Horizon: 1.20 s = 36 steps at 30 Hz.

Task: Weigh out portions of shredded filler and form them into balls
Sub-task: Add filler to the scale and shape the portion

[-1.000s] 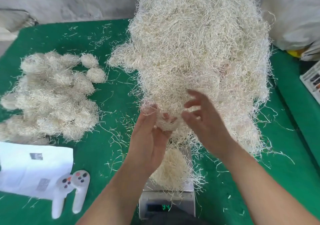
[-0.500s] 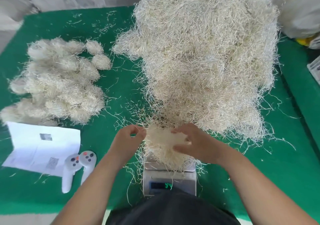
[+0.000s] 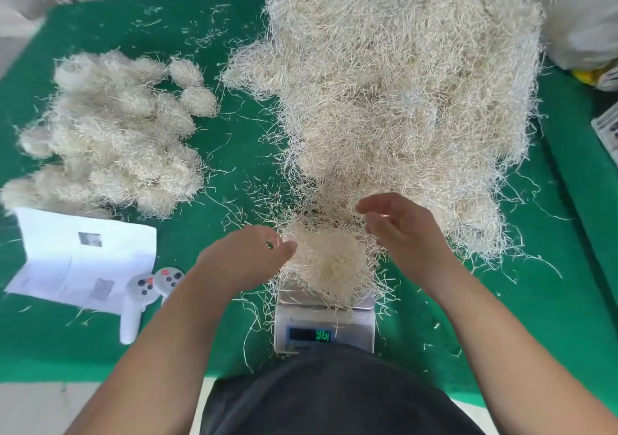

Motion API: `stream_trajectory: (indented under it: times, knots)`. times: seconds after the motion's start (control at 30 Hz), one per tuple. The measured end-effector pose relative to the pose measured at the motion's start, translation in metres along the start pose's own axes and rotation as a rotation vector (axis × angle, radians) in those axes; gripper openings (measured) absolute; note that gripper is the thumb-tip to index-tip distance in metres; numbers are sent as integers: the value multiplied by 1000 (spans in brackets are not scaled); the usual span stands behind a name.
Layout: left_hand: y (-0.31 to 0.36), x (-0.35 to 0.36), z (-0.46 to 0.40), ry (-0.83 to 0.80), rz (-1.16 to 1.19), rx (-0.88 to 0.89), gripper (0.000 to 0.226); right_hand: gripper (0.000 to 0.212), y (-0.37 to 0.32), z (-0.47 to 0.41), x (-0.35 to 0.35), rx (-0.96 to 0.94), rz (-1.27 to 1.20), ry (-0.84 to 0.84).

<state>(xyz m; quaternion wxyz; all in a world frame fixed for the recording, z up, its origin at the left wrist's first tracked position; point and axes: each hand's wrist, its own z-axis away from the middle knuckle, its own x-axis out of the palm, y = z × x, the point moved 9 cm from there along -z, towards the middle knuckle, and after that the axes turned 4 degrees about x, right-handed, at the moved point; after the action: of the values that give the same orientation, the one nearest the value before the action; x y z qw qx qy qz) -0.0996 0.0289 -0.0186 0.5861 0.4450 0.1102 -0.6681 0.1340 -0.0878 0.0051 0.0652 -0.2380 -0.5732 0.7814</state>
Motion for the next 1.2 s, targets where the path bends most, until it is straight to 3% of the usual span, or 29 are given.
stream_trajectory:
  times: [0.07,0.17,0.23,0.37,0.47,0.6,0.73,0.8,0.87,0.97,1.03,1.1,1.13,1.2]
  knots:
    - [15,-12,6,103,-142,27,48,19,-3,5,15,-30,138,-52]
    - [39,-31,14,357,-162,107,38,24,-11,13,37,-145,490,-83]
    - [45,-35,16,477,-114,160,49,26,-15,16,46,-204,592,-88]
    - [45,-33,15,550,57,241,85,35,-9,16,52,-234,666,-74]
    - [40,-31,14,586,127,265,80,41,-8,16,52,-278,701,-46]
    - [34,-12,-1,505,207,283,67,53,0,11,50,-245,612,-46]
    - [24,36,-26,255,318,194,67,100,42,6,66,-66,713,-172]
    - [27,63,-34,100,452,151,70,110,71,5,82,55,781,-284]
    - [35,78,-38,12,521,128,74,89,80,4,96,109,653,-330]
    - [64,77,-31,3,711,189,76,44,64,-2,99,154,210,-237]
    - [70,61,-33,115,986,88,73,45,39,-5,96,153,-85,-177]
    - [66,44,-38,192,1367,-46,52,57,13,-8,92,120,-354,-104]
    - [70,34,-42,179,1519,-63,35,60,0,-8,89,63,-405,-64]
    - [81,22,-42,91,1754,-58,16,57,-25,-5,79,-9,-269,49]
